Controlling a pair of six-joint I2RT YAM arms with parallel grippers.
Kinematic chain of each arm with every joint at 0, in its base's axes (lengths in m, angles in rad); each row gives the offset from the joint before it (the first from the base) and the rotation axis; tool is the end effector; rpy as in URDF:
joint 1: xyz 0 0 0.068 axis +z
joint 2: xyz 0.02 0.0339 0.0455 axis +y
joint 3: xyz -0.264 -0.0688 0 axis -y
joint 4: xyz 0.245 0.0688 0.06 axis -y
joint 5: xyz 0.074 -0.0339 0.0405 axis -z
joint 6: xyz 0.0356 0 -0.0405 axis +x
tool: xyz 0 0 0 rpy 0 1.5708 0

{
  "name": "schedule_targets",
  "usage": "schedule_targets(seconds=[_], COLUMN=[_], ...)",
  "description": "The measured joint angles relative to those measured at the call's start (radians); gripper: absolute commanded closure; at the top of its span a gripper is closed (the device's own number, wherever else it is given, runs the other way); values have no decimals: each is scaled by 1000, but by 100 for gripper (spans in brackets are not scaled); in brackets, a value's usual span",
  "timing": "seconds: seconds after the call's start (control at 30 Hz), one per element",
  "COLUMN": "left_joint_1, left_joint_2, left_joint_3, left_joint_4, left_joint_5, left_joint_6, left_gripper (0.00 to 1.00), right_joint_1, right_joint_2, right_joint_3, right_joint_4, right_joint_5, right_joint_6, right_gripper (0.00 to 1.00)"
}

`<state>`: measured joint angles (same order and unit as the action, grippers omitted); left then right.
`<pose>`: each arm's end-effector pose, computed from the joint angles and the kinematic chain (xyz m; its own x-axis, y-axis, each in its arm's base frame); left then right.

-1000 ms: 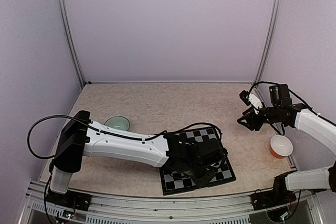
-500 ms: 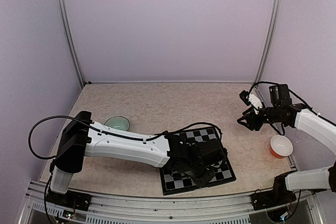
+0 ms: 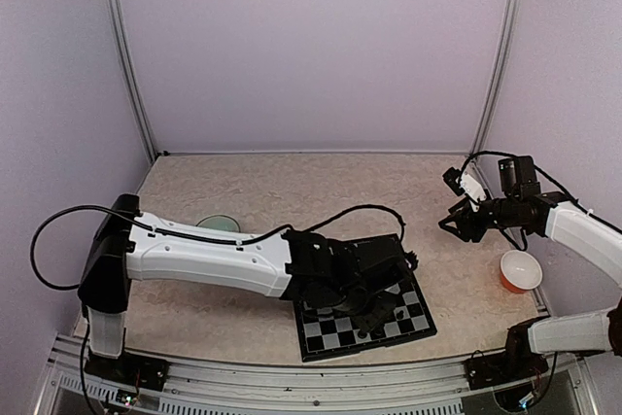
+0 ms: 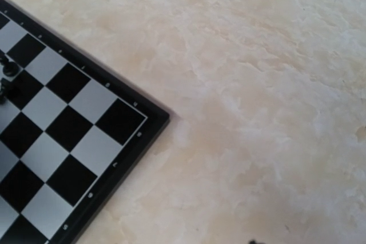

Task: Set up the chess pieces on the board
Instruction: Place the queen at d8, then pick up the bishop from the chessboard.

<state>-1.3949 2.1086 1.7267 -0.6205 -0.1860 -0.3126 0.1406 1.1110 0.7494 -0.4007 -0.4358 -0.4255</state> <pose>0.0876 -0.4553 0.2128 -0.4325 0.7065 -0.5601 0.8588 0.5121 -0.0172 0.2257 0.0471 0.2461 -0.4456 -0.4410 -0.7791 -0.6733 0.7386 -0.0330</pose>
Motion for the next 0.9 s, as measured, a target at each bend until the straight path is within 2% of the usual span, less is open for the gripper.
schedule_targets(seconds=[0.17,0.33,0.5,0.9], left_joint_1=[77,242,303,330], left_joint_2=[-193,-296,-293,-201], left_joint_3=[-151,-317,-396,-397], left_joint_4=[16,53,59,87], left_joint_5=[-92,-148,-162,-154], left_joint_6=[-74,-141,-166,-173], left_gripper=[57,55,58,72], right_joint_1=[0,0,0,0], right_joint_2=[0,0,0,11], right_joint_3=[0,0,0,0], right_joint_4=[0,-1,-1,-2], right_joint_5=[-3,-6,-6,-6], right_joint_6=[0,0,0,-1], right_gripper=[52,52,52,52])
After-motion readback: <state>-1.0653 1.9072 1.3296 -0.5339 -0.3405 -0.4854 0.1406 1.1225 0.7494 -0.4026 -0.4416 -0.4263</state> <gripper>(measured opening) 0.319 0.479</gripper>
